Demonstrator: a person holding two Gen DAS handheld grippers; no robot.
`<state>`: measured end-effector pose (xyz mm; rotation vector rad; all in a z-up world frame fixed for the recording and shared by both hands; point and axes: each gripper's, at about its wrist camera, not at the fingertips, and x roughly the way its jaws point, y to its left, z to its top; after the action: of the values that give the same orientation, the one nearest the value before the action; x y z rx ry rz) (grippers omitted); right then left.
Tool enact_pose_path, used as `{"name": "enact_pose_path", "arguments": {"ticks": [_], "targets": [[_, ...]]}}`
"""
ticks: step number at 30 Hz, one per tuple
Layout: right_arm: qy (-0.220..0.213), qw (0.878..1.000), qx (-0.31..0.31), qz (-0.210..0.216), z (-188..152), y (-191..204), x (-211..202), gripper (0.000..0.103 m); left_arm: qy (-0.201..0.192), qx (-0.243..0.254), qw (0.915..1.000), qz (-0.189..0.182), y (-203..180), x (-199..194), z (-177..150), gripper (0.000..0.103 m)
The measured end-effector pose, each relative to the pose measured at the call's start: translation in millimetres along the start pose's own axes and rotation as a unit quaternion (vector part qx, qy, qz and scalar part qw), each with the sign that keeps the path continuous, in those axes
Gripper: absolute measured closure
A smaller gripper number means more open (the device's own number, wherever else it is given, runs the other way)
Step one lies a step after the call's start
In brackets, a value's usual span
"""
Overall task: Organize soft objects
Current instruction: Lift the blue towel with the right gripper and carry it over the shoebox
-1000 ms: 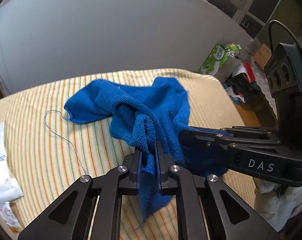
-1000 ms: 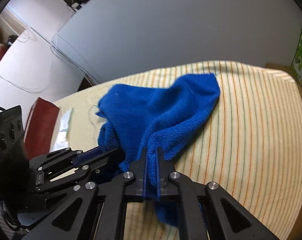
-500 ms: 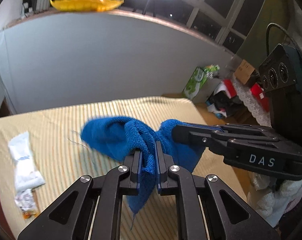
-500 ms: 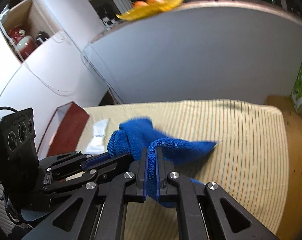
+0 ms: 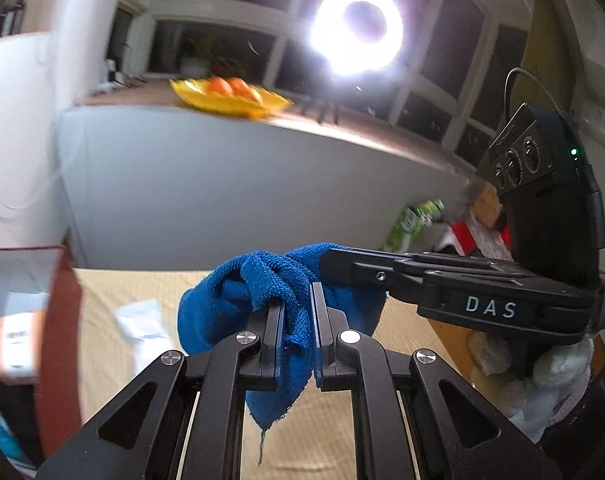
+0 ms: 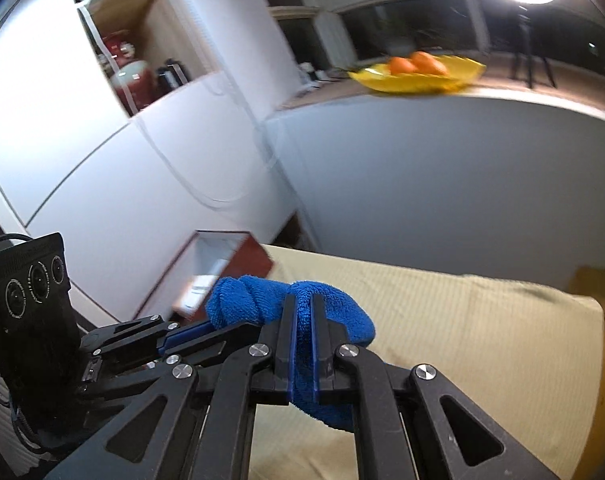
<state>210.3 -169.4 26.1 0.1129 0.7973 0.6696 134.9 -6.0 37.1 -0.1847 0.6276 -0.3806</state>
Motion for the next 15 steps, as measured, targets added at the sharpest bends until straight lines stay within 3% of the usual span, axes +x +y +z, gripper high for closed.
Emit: {"name": "enact_pose_path", "arguments": {"ticks": [7,15], "targets": [[-0.006,0.998,-0.053,0.043,33.7,75.0,35.7,0.098,-0.056,-0.007,0.9963,0.064,48.6,-64.8,15.0,0.094],[0.011,0.992,-0.101,0.076,63.2,145.4,94.4,0.098,-0.078,-0.037,0.9879,0.129,114.6,-103.3,27.3,0.094]]}}
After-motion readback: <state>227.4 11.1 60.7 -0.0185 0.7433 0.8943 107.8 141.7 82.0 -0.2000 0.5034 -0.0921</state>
